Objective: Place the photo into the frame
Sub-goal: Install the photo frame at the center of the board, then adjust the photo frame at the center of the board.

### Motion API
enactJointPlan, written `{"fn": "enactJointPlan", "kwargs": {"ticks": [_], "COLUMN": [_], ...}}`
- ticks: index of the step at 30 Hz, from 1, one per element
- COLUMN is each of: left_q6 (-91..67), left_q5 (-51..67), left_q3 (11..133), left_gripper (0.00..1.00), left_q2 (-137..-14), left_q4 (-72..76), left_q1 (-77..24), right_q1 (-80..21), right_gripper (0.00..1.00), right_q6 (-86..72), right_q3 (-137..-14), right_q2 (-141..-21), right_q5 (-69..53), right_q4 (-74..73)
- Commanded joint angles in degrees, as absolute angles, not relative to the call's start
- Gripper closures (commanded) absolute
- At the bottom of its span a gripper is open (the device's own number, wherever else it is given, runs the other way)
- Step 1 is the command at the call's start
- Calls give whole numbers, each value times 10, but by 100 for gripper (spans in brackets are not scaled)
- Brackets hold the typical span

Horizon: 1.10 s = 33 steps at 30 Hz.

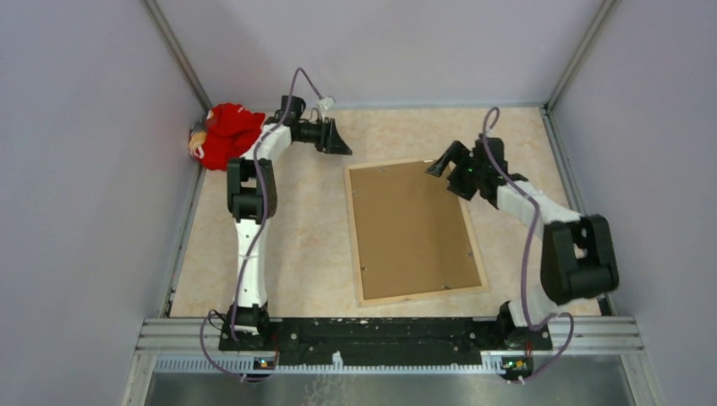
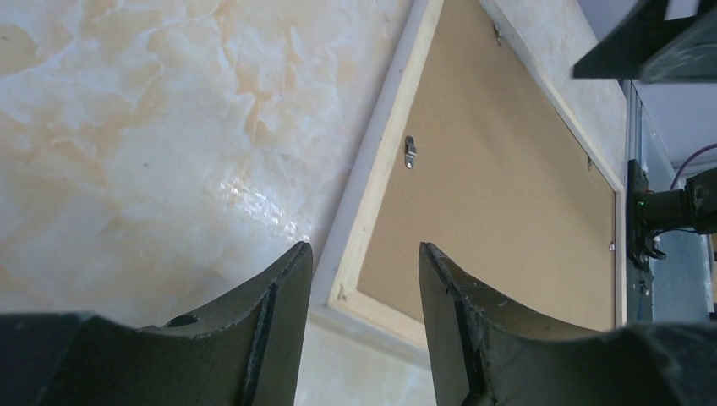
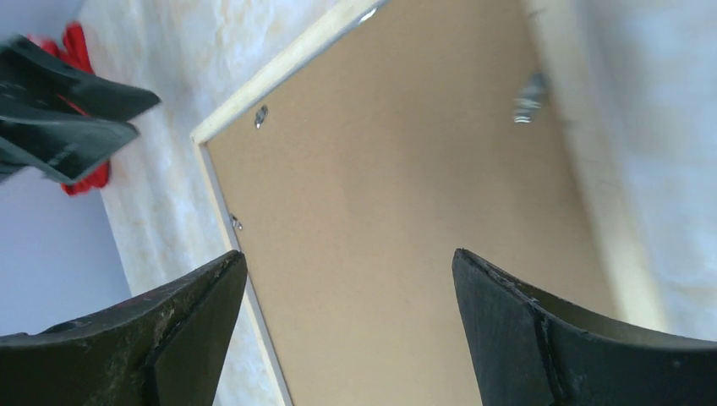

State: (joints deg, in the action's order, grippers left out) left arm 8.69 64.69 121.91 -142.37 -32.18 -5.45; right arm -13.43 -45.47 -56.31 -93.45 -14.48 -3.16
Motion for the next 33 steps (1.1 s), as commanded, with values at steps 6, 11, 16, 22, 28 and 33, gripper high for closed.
{"fn": "enactJointPlan", "kwargs": {"ticks": [6, 11, 16, 22, 28, 33], "left_q6": [41, 59, 75, 106, 126, 97], "left_q5": [648, 638, 641, 645, 640, 640], "left_q3": [1257, 1238, 1217, 1204, 1174, 1180], "left_gripper": [47, 54, 63, 71, 70, 68], "left_q2": [-1481, -1488, -1493, -1492, -1471, -1465], "left_q4": [-261, -273, -282, -313, -319, -294], "left_q1": [-92, -91, -88, -81, -77, -76], "right_q1": [-61, -50, -43, -51, -129, -243], "right_gripper": [7, 6, 6, 1, 10, 14], "right_q6": [-418, -424, -430, -427, -465, -552], "right_q3": [-484, -502, -498, -443, -381, -319], "right_q2": [-760, -839, -805, -639, -496, -410], "right_q5": [-6, -8, -15, -110, -171, -196], "right_q4": [-90, -54, -96, -278, -436, -486]}}
